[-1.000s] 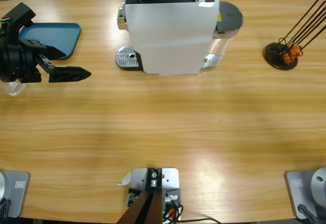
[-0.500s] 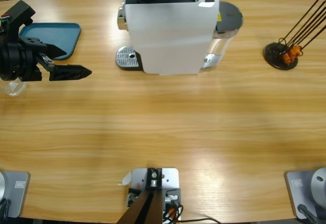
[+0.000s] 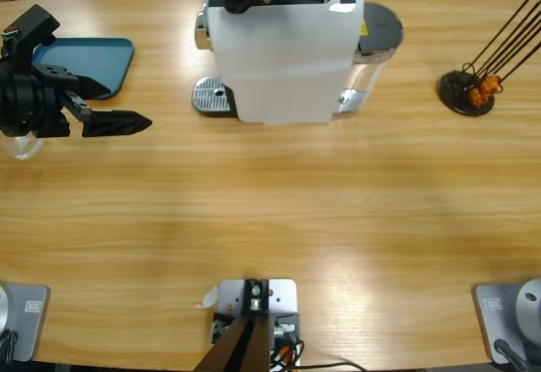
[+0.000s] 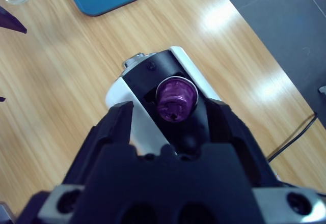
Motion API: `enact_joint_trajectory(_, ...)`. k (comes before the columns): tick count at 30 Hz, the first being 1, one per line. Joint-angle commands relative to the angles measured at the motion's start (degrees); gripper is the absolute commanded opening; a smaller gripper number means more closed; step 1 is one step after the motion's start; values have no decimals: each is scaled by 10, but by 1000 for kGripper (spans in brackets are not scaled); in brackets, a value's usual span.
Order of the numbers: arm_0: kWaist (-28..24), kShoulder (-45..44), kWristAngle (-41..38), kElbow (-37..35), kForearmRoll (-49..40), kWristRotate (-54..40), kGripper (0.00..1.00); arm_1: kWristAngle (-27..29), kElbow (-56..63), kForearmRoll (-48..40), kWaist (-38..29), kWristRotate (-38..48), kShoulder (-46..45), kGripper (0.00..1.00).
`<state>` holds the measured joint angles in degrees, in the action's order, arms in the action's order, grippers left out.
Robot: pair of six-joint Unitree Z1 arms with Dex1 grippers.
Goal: Pour coffee
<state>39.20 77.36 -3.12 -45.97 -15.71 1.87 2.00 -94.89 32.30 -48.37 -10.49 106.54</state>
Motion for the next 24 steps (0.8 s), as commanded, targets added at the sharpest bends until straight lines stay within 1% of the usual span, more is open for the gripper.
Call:
enact_joint_trajectory(1, 4, -11, -5, 23, 5, 9, 1000, -9, -2, -1, -3, 7, 35, 508)
enact_joint_trajectory(5, 4, -11, -5, 23, 5, 9, 1000, -9, -10, -1, 0, 7, 36, 503)
enact_joint_trajectory(6, 4, -11, -5, 23, 5, 9, 1000, -10, -10, -1, 0, 7, 37, 451)
enact_joint_trajectory(7, 4, -11, -5, 23, 5, 9, 1000, -11, -10, -1, 0, 6, 37, 348)
enact_joint_trajectory(9, 4, -11, -5, 24, 5, 9, 1000, -11, -12, -1, 0, 6, 37, 334)
enact_joint_trajectory(12, 4, -11, -5, 23, 5, 9, 1000, -13, -10, 0, 1, 3, 35, 234)
enact_joint_trajectory(24, 4, -12, -5, 24, 5, 9, 1000, -17, -15, 0, 3, -4, 37, 218)
